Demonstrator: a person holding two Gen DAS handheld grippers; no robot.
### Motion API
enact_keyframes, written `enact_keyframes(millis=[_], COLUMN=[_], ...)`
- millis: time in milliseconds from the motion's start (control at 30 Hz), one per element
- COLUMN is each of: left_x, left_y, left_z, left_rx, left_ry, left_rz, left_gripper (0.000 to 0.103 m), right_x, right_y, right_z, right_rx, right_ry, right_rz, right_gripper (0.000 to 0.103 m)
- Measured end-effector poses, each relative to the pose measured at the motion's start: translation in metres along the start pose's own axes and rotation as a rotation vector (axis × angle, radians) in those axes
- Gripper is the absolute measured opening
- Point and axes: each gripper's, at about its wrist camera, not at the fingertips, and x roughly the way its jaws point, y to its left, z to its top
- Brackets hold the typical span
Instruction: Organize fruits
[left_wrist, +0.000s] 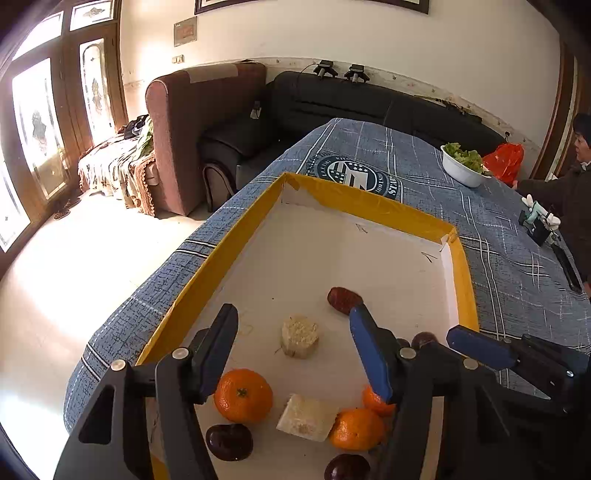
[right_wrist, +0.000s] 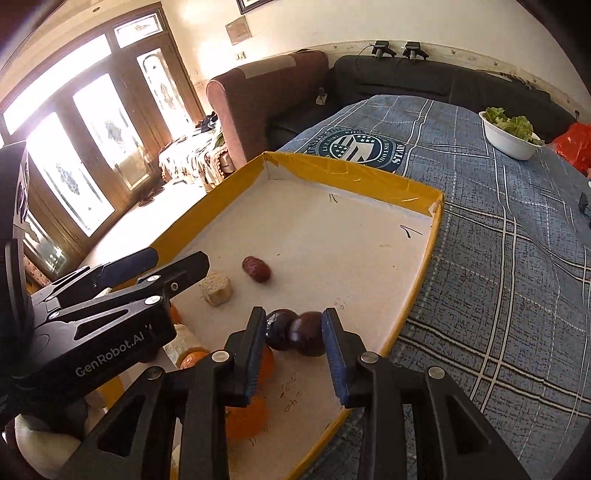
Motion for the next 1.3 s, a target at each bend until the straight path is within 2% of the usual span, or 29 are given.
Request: enact_keyframes(millis=[500, 633, 867, 1067, 1300], left_x=[-0.044, -0.057, -0.088, -0.12, -0.161], left_y=[-0.011, -0.014, -0.017, -0.035, -0.067], left_z=[-0.011, -0.018, -0.032, -0.045, -0.057], left_rx=[0.002, -0.002, -0.05, -0.057, 0.007], left_ry=[-0.051, -0.065, -0.109, -0.186, -0.351], left_rz=[-0.002, -0.008, -0.028, -0.028, 0.017], left_gripper=[0.071, 0.071, 0.074, 0.078, 0.092], right_x=[-0.047, -0.06, -0.08, -0.102, -0.127], right_y=[0.002, -0.002, -0.01, -0.014, -0.024], right_z=[-0.015, -0.024, -0.043, -0.065, -0.087], right_rx=[0.02, 0.033, 0.065, 0.069, 0.111], right_ry=[-0.061, -0.077, -0.099, -0.141, -0.185], right_rz=[0.0, -0.01, -0.018, -0.047, -0.063], right_gripper=[0.042, 0.049, 0.05, 0.057, 0.058])
